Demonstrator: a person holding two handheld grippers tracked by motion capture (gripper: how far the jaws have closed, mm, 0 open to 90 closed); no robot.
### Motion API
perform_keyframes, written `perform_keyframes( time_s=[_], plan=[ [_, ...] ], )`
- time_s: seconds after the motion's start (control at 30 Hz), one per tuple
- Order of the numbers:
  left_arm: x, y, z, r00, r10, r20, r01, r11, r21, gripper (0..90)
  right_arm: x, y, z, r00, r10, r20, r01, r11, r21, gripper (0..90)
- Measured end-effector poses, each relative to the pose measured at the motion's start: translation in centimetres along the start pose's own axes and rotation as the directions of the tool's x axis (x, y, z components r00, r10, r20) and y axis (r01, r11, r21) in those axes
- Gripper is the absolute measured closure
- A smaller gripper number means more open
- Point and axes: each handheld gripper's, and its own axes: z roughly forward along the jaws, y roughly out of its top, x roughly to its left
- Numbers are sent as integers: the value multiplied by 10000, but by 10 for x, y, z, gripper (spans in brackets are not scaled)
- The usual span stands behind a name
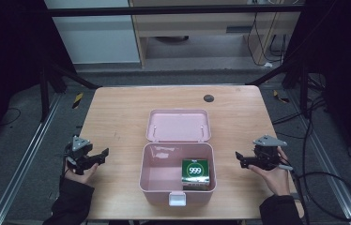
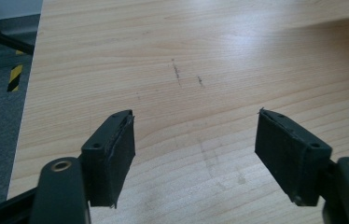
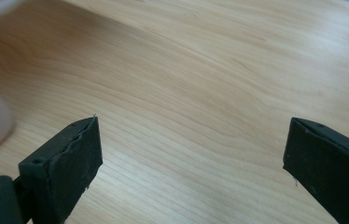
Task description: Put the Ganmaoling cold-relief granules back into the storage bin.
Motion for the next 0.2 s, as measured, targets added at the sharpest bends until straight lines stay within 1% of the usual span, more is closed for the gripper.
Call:
perform_keyframes(
  time_s=[0.07, 0.1, 0.13, 0.2],
  plan=[
    [1, -2, 2, 10000, 3, -90, -3, 10000, 78, 252, -3, -4, 2, 9998, 183, 26, -183, 9997, 186, 37],
    [2, -2, 3, 9999, 24, -159, -22, 9999, 141, 243, -5, -6, 3, 9998, 193, 99, -195, 9996, 216, 39],
    [3, -3, 5, 9997, 16, -224, -12, 9998, 175, 231, -7, -9, 3, 9995, 296, 75, -298, 9992, 283, 37],
    [5, -5, 7, 9996, -42, -272, 48, 9997, 234, 219, -10, -14, 5, 9990, 412, 166, -418, 9984, 376, 35]
  ],
)
